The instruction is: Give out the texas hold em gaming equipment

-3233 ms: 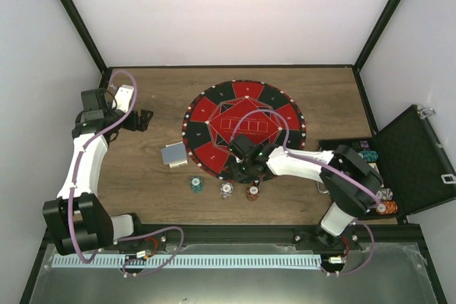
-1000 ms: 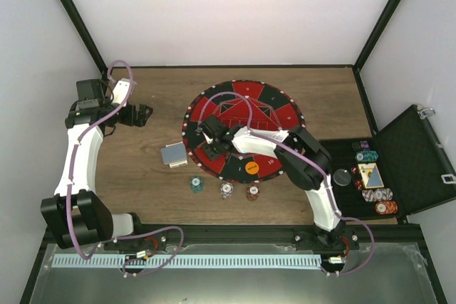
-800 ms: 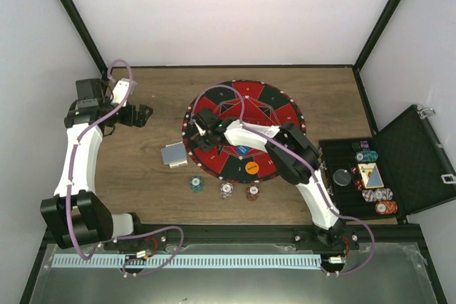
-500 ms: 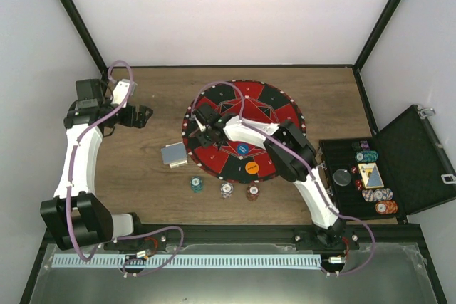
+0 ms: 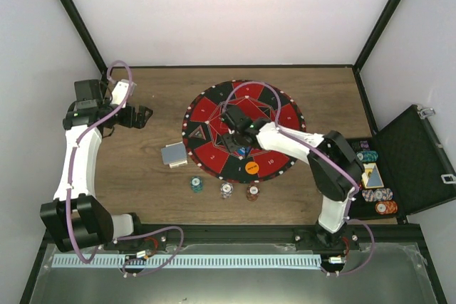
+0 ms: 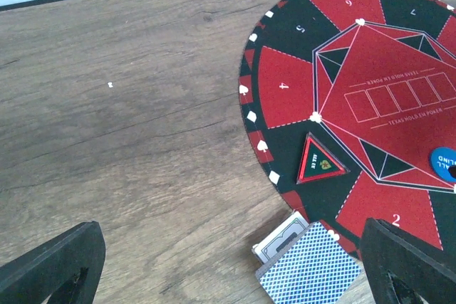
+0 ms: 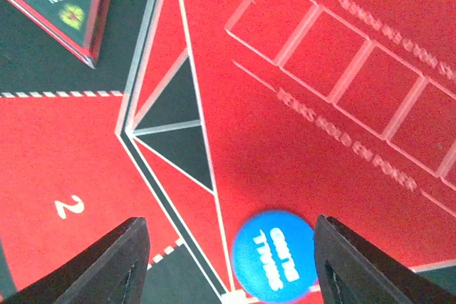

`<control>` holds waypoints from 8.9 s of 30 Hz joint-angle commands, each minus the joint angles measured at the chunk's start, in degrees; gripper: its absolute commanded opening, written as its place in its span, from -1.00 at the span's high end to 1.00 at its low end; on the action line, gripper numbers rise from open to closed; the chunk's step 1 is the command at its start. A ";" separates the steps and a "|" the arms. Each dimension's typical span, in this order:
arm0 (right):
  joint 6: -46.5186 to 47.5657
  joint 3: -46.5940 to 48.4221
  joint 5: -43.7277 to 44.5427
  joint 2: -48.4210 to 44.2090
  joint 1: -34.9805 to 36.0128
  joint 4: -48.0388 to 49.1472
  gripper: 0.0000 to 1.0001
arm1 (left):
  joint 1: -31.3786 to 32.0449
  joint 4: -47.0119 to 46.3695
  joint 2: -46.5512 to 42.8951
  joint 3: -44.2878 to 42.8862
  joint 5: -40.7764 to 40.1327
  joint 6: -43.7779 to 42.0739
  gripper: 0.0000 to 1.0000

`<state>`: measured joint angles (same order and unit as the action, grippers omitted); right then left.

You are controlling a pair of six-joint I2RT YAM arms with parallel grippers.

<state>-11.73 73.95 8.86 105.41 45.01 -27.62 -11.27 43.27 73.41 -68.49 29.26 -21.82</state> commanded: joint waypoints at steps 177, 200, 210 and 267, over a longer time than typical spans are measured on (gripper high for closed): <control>-8.04 14.36 -7.19 10.97 21.94 -10.93 -0.14 | -1.31 7.10 -2.18 -3.42 -5.65 -3.30 -1.00; -8.20 15.77 -4.41 10.47 22.73 -12.67 0.38 | -1.95 7.21 -2.54 -3.93 -5.61 -3.83 -1.00; -6.62 23.30 -1.31 6.94 15.96 -17.32 0.63 | -2.15 7.46 -3.77 -4.28 -4.55 -4.28 -1.00; -3.94 18.27 -4.22 7.47 15.66 -13.06 -0.61 | -2.24 10.93 -2.44 -5.08 -2.18 -6.18 -1.00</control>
<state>-13.37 95.61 6.63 116.25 55.75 -41.06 -13.15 52.10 71.02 -72.66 25.23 -26.06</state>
